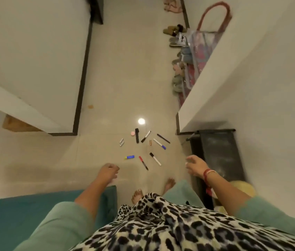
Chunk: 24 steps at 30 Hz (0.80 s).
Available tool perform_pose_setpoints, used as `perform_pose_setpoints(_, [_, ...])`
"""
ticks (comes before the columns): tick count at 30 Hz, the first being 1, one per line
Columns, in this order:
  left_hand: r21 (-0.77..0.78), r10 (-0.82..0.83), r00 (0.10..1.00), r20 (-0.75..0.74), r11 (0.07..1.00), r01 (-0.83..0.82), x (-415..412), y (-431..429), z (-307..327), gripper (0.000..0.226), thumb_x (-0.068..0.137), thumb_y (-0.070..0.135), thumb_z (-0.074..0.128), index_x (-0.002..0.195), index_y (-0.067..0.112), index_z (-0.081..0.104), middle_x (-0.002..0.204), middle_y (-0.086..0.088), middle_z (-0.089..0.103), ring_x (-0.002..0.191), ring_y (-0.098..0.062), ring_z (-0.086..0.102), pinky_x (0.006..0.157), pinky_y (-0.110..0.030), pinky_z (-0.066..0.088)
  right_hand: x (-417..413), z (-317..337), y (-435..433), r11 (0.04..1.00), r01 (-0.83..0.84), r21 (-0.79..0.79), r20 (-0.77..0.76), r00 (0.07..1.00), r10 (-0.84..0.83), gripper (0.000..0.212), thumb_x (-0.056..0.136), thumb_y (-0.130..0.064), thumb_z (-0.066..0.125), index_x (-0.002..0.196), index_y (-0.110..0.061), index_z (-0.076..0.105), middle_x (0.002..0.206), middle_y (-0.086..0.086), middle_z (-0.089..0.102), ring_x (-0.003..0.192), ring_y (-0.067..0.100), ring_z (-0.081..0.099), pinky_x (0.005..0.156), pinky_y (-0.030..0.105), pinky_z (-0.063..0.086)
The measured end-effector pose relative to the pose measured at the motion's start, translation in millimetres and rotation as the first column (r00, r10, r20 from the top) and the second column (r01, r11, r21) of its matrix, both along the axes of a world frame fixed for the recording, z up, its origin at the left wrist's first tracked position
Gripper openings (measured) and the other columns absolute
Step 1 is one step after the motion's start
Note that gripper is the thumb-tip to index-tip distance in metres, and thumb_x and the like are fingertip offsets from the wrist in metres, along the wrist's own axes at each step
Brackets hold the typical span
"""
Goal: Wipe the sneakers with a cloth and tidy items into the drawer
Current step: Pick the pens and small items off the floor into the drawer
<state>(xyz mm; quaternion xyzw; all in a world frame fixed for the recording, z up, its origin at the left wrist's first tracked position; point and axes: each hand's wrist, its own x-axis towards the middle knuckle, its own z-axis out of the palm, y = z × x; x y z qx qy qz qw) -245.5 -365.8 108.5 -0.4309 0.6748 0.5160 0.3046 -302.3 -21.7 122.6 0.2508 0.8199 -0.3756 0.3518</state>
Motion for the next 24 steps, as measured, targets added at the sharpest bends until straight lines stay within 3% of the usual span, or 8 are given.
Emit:
perform_pose_setpoints(2, [0.022,0.073,0.997,-0.005,0.997,-0.073,-11.8,2.8,-1.9,0.015,0.093,0.012,0.054,0.079,0.015,0.052,0.085,-0.008,0.055,0.064,-0.017,0.049,0.059,-0.025,0.034,-25.1,-3.5,-1.2,0.988,-0.149,0.036,0.065,0.987,0.146,0.021,0.088,-0.007,0.055,0.107,-0.013,0.056,0.101,0.01,0.058,0.081,0.02,0.059,0.072,0.03,0.053])
perform_pose_setpoints(5, [0.048,0.186,0.981,0.06,0.981,-0.189,-21.4,12.6,-12.0,0.008,0.095,0.017,0.055,0.089,0.012,0.056,0.09,-0.007,0.054,0.08,-0.02,0.051,0.073,-0.032,0.041,-62.5,-16.1,-1.0,0.958,-0.285,0.029,0.149,0.949,0.278,0.025,0.088,-0.006,0.055,0.112,-0.007,0.059,0.098,0.007,0.058,0.075,0.018,0.058,0.057,0.02,0.048])
perform_pose_setpoints(8, [0.062,0.271,0.949,0.163,0.957,-0.284,-30.9,29.4,-31.5,0.023,0.096,0.022,0.055,0.112,0.006,0.056,0.105,-0.009,0.056,0.091,-0.023,0.052,0.081,-0.035,0.041,-107.9,-31.6,0.5,0.933,-0.359,0.022,0.221,0.912,0.346,0.026,0.086,-0.008,0.056,0.111,-0.008,0.061,0.085,0.002,0.06,0.07,0.016,0.059,0.067,0.026,0.052])
perform_pose_setpoints(10, [0.062,0.33,0.925,0.187,0.936,-0.347,-45.3,44.9,-43.8,0.027,0.096,0.024,0.054,0.116,0.006,0.056,0.107,-0.008,0.057,0.087,-0.021,0.053,0.074,-0.03,0.04,-144.8,-43.9,1.9,0.912,-0.411,0.003,0.246,0.884,0.398,0.023,0.085,-0.009,0.057,0.107,-0.01,0.061,0.084,0.003,0.061,0.072,0.017,0.059,0.075,0.031,0.053])
perform_pose_setpoints(14, [0.064,0.369,0.905,0.213,0.919,-0.39,-87.9,66.9,-70.0,0.013,0.096,0.02,0.052,0.104,0.011,0.057,0.103,-0.008,0.062,0.081,-0.018,0.058,0.064,-0.026,0.041,-213.2,-72.7,-3.5,0.878,-0.478,0.018,0.218,0.859,0.463,0.021,0.087,-0.009,0.057,0.107,-0.006,0.062,0.101,0.012,0.062,0.085,0.022,0.058,0.072,0.026,0.049])
perform_pose_setpoints(18, [0.08,0.529,0.84,0.122,0.838,-0.54,-145.1,73.1,-110.4,0.016,0.099,0.004,0.043,0.097,0.007,0.058,0.077,-0.01,0.063,0.05,-0.013,0.061,0.04,-0.015,0.044,-264.9,-122.9,-20.0,0.868,-0.496,0.024,0.164,0.859,0.486,0.018,0.089,-0.011,0.055,0.104,-0.011,0.065,0.106,0.011,0.064,0.098,0.027,0.061,0.09,0.033,0.047])
perform_pose_setpoints(20, [0.119,0.568,0.817,0.098,0.808,-0.576,-169.5,73.3,-136.6,0.017,0.1,0.008,0.045,0.094,0.008,0.06,0.076,-0.009,0.064,0.052,-0.013,0.062,0.044,-0.017,0.045,-278.0,-157.4,-28.9,0.869,-0.494,0.001,0.18,0.855,0.486,0.017,0.09,-0.012,0.053,0.103,-0.013,0.064,0.104,0.01,0.063,0.099,0.027,0.06,0.094,0.037,0.048])
perform_pose_setpoints(24, [0.134,0.525,0.846,0.094,0.835,-0.534,-203.8,69.6,-222.4,0.023,0.1,0.013,0.046,0.086,0.01,0.064,0.074,-0.007,0.065,0.056,-0.011,0.061,0.053,-0.019,0.043,-286.5,-257.6,-39.9,0.851,-0.525,-0.001,0.199,0.834,0.514,0.011,0.09,-0.015,0.053,0.094,-0.023,0.06,0.103,0.011,0.065,0.095,0.026,0.063,0.092,0.041,0.05])
